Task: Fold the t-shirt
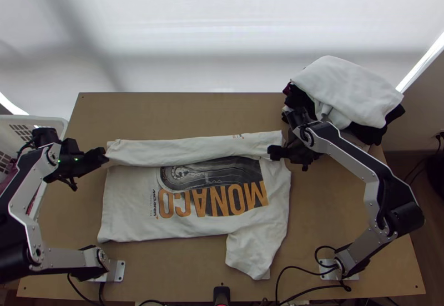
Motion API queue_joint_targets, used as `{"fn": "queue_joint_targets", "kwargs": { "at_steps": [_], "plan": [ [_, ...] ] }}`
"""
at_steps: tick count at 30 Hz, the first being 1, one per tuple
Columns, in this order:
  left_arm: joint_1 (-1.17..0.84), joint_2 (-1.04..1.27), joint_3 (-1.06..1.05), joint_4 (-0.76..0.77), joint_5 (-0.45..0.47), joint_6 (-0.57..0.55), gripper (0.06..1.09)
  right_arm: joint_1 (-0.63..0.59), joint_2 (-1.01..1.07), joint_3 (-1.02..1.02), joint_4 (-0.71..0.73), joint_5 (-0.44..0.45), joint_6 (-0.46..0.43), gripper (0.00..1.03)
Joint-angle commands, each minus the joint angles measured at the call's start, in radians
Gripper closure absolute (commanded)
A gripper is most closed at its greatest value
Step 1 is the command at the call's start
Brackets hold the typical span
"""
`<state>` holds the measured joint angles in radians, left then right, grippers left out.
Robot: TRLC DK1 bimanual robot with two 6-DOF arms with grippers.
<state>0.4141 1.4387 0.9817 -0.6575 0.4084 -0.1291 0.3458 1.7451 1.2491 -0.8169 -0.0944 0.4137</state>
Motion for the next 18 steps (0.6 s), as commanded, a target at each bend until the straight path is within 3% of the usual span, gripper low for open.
{"fn": "queue_joint_targets", "kwargs": {
  "at_steps": [1, 5, 9, 14, 18],
  "plan": [
    [-0.011, -0.093, -0.02, -0.048, 0.021, 0.028, 0.1, 0.002, -0.085, -0.057, -0.054, 0.002, 0.023, 0.04],
    [-0.014, -0.193, -0.021, -0.076, 0.029, 0.046, 0.1, 0.007, -0.271, -0.146, -0.061, -0.021, 0.033, 0.04],
    [-0.021, -0.25, -0.032, -0.103, 0.029, 0.055, 0.1, 0.033, -0.503, -0.235, -0.045, -0.045, 0.137, 0.04],
    [-0.032, -0.274, -0.06, -0.105, 0.029, 0.057, 0.1, 0.145, -0.636, -0.33, -0.162, -0.097, 0.264, 0.05],
    [-0.044, -0.285, -0.066, -0.105, 0.029, 0.051, 0.1, 0.216, -0.713, -0.468, -0.18, -0.154, 0.293, 0.05]
  ]
}}
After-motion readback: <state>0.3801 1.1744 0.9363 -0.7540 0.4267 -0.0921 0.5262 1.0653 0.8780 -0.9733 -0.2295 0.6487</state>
